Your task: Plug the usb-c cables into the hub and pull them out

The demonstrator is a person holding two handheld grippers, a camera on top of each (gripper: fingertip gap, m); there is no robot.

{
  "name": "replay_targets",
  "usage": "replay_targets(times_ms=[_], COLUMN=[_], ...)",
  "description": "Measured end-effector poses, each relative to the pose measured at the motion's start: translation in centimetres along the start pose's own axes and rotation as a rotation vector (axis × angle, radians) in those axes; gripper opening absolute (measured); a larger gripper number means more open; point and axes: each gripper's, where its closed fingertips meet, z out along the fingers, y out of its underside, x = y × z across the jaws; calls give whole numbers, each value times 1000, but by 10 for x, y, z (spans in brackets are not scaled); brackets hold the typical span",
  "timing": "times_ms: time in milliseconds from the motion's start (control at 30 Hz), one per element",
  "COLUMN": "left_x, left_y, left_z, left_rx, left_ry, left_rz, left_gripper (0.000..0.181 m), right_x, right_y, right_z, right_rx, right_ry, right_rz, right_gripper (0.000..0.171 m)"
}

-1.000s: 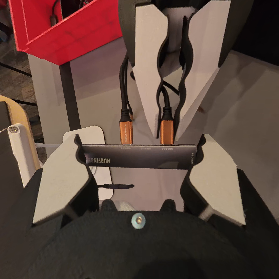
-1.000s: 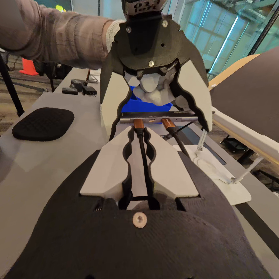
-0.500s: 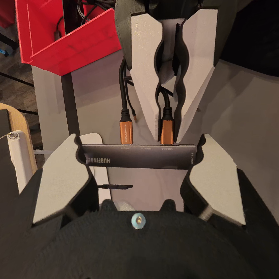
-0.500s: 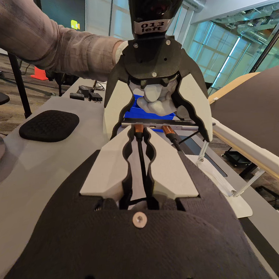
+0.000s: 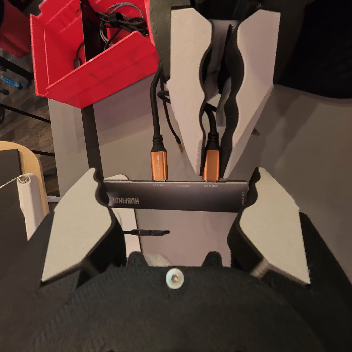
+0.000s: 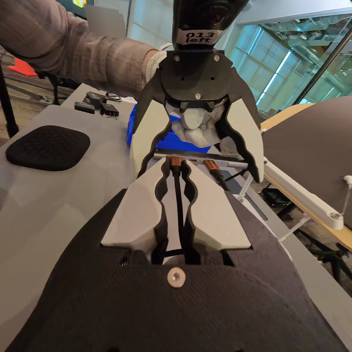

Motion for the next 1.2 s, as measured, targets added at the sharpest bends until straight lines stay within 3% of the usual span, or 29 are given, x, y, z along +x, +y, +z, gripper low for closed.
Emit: replay_targets(times_ms=[333,767,933,1033,1100,1200], left_x=[2,-8,20,17,27,24], left_y=[-11,-95,-118,-94,-92,-74], left_z=[1,7,2,0,-6,-11], left_rx=[-6,62,61,-59,11,-35], left_ry=[11,-16,-17,-107,-54,-122], left_rz=[43,66,171,255,138,112], left_gripper=[139,139,139,139,139,139], right_x=[-2,9,-19,-25,-23,-22], right_y=[-5,-42,-57,-76,-73,-71], right_z=[-10,-81,-97,-113,-117,-112], right_rx=[-9,-149,-152,-57,-105,-109], right_ry=[-152,163,101,52,58,43], right_rz=[89,-48,-51,9,-41,-29], right_gripper=[10,11,10,10,10,10])
